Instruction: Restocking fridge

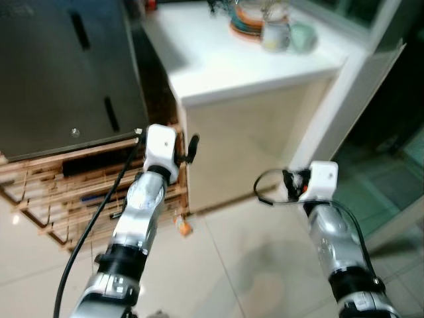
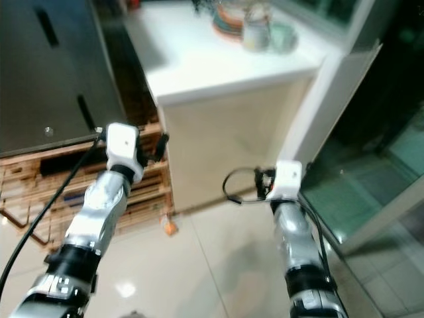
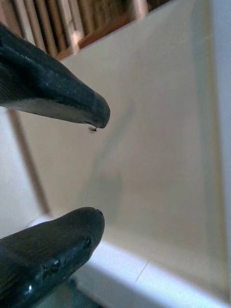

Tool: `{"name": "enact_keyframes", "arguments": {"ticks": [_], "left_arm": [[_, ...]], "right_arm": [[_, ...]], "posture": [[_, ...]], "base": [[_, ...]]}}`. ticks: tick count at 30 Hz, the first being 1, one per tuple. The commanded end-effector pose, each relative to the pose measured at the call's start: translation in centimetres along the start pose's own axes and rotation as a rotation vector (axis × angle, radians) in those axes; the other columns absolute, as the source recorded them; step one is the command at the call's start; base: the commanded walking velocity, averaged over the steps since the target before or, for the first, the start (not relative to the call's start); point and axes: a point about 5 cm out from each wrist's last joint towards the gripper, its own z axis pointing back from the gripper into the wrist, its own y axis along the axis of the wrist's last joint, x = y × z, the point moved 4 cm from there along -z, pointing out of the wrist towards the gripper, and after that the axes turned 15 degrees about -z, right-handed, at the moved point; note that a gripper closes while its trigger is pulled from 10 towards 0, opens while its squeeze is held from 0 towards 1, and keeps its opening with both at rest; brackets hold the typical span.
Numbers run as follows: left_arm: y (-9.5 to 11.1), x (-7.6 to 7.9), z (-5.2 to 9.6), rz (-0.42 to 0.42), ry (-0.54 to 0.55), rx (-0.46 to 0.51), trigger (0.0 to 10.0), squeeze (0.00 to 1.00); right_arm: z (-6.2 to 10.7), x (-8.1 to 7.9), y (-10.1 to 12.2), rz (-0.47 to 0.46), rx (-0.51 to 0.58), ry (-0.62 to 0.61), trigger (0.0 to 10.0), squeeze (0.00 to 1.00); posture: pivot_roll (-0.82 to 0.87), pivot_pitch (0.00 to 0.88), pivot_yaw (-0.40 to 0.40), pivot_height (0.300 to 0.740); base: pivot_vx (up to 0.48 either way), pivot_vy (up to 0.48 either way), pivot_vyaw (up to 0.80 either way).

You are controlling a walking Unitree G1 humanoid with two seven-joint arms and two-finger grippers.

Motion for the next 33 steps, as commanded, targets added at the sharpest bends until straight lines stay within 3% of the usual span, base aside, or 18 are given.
{"name": "enact_keyframes", "arguments": {"ticks": [1, 8, 11, 33], "left_arm": [[-0.9, -0.3, 0.1, 0.010, 0.011, -0.042, 10.0, 0.00], [-1.4, -1.0, 0.2, 0.028, 0.031, -0.071, 10.0, 0.00], [-1.7, -1.2, 0.0, 0.022, 0.034, -0.087, 10.0, 0.00], [-1.9, -0.5, -0.9, 0.040, 0.018, -0.101, 10.0, 0.00]], "right_arm": [[0.2, 0.1, -0.5, 0.023, -0.011, -0.011, 10.0, 0.00], [0.2, 0.7, -0.8, 0.005, -0.035, -0.013, 10.0, 0.00], [0.1, -0.2, -0.9, 0.010, -0.031, 0.013, 10.0, 0.00], [0.1, -0.3, -1.5, 0.038, -0.044, 0.025, 10.0, 0.00]], "posture": [[-0.01, 0.000, -0.044, 0.740], [0.00, 0.000, -0.050, 0.740], [0.01, 0.000, -0.049, 0.740], [-0.03, 0.000, -0.047, 0.740]], "base": [[0.000, 0.480, 0.00], [0.000, 0.480, -0.33], [0.000, 0.480, -0.75], [0.000, 0.480, -0.75]]}}
